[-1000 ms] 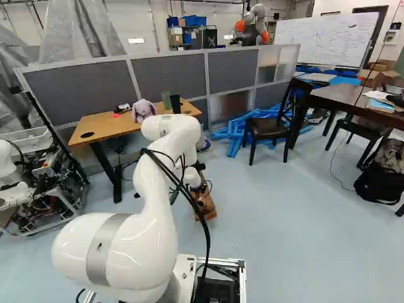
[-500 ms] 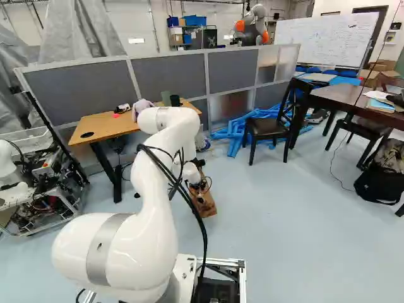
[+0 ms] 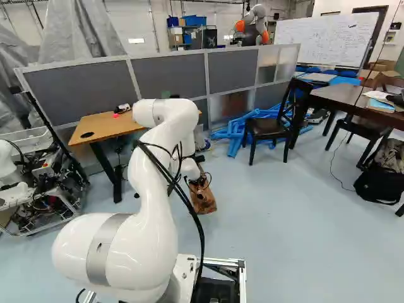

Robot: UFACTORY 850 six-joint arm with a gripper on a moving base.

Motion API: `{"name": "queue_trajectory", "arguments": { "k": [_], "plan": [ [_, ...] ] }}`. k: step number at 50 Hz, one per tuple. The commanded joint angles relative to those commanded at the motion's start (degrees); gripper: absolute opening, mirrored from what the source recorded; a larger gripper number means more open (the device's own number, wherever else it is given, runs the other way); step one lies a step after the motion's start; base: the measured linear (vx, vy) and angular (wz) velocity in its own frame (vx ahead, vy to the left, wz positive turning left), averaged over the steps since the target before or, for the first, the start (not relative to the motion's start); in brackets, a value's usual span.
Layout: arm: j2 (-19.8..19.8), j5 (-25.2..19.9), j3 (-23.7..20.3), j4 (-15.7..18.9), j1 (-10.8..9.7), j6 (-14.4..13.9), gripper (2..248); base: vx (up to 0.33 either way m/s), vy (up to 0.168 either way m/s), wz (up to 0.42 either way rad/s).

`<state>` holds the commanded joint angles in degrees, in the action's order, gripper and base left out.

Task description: Pick up the bag on the ground and place it on the table

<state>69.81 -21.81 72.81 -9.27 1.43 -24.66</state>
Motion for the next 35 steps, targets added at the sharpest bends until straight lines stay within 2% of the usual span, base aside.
{"name": "queue_trajectory", "arguments": {
  "k": [16,35],
  "plan": [
    [-3.1,0.0,-2.09,0.0,-0.01,0.0,23,0.0,0.0,0.0],
    [-5.8,0.85,-2.6,0.0,-0.05,0.0,23,0.0,0.0,0.0]
  ]
}}
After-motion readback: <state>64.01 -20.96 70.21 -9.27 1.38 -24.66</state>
